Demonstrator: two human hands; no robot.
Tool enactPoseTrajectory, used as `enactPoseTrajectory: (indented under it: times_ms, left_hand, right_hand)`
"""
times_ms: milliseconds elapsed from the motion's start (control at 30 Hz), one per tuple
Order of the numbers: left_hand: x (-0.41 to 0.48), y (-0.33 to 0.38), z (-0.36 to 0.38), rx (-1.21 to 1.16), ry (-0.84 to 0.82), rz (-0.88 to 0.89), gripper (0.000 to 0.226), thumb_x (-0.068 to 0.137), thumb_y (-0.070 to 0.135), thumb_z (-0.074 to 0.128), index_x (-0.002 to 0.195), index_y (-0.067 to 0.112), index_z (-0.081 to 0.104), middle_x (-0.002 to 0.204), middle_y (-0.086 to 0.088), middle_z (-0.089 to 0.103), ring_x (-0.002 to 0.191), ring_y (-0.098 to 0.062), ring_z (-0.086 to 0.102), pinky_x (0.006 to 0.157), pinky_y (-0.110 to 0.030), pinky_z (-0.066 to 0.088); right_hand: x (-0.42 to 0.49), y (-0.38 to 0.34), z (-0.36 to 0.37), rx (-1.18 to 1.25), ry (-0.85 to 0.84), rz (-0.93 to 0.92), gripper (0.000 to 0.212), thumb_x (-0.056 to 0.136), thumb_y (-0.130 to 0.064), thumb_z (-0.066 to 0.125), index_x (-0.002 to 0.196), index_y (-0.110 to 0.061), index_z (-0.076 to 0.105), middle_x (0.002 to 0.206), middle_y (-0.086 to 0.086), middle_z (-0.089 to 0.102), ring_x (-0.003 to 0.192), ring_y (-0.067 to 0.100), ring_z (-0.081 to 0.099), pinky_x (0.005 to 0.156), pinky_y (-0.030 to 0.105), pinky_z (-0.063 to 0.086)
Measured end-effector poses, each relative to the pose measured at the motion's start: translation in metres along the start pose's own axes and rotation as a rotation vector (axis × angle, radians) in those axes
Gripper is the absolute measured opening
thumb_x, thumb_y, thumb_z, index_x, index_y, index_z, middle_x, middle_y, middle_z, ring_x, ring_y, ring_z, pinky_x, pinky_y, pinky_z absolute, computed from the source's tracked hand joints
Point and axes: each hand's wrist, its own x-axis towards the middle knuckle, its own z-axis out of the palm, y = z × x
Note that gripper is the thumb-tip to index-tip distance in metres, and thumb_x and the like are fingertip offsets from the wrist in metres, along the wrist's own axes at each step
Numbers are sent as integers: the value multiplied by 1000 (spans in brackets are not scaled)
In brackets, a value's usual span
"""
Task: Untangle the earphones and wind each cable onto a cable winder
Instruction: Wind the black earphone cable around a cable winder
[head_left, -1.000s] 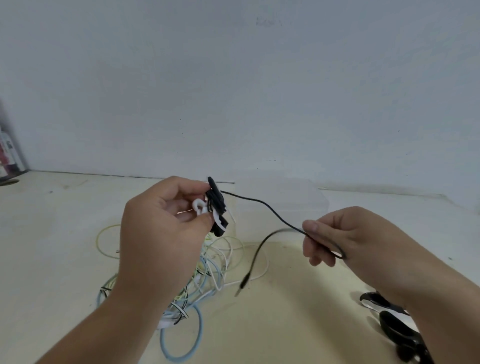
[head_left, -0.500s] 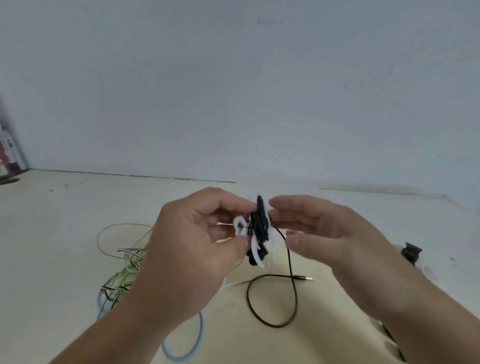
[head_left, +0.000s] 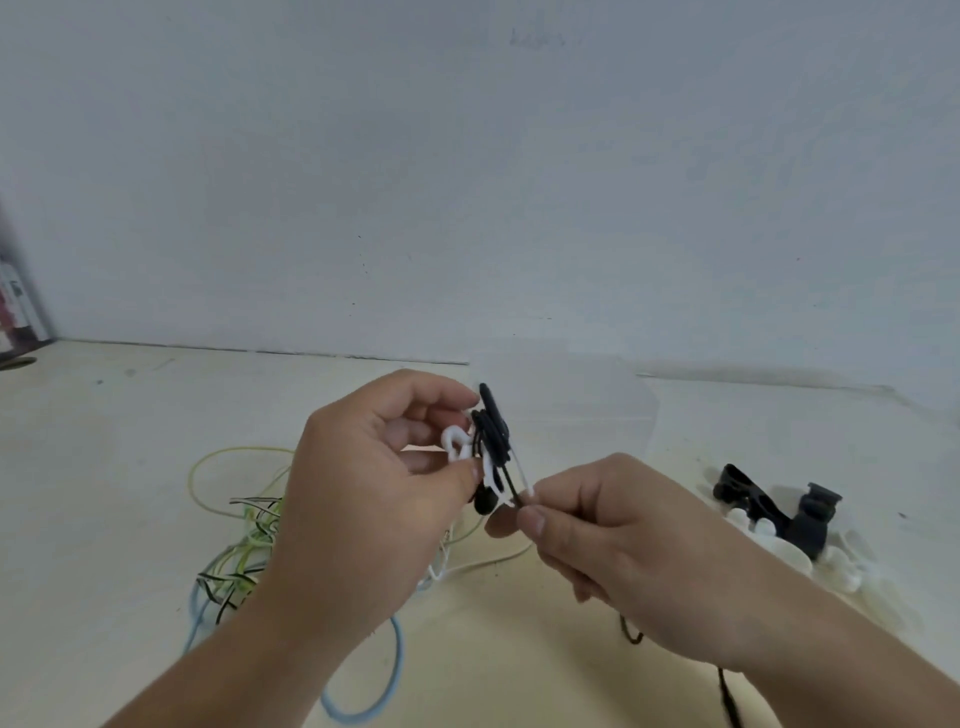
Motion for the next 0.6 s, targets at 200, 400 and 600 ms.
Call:
enactPoseTrajectory:
  times_ms: [200,400,600]
  left_hand:
    - [0,-3,0,281,37,96,46,68,-13,77,80,31,74,78,10,70,66,-11,70,58,-16,53]
    - [-3,-2,3,426,-184,174,48,73,-8,76,91,36,69,82,15,67,73,-8,68,61,-17,52]
    - [-11,1,7,317,-345,107,64,75,-9,72,106,44,55,84,15,67,77,-11,68,61,-11,47]
  right_hand:
    - [-5,-6,-1,-9,-71,-102,24,98,-33,58,93,-16,74,61,9,35,58,19,35,58,31,37]
    - [-11,-14,-9,-10,90,-171,20,85,-38,61,81,-25,75,55,11,51,54,29,41,50,37,34]
    - [-10,-12,-15,-10,428,-156,15,88,-24,67,72,-25,69,53,-2,50,46,4,36,44,13,31]
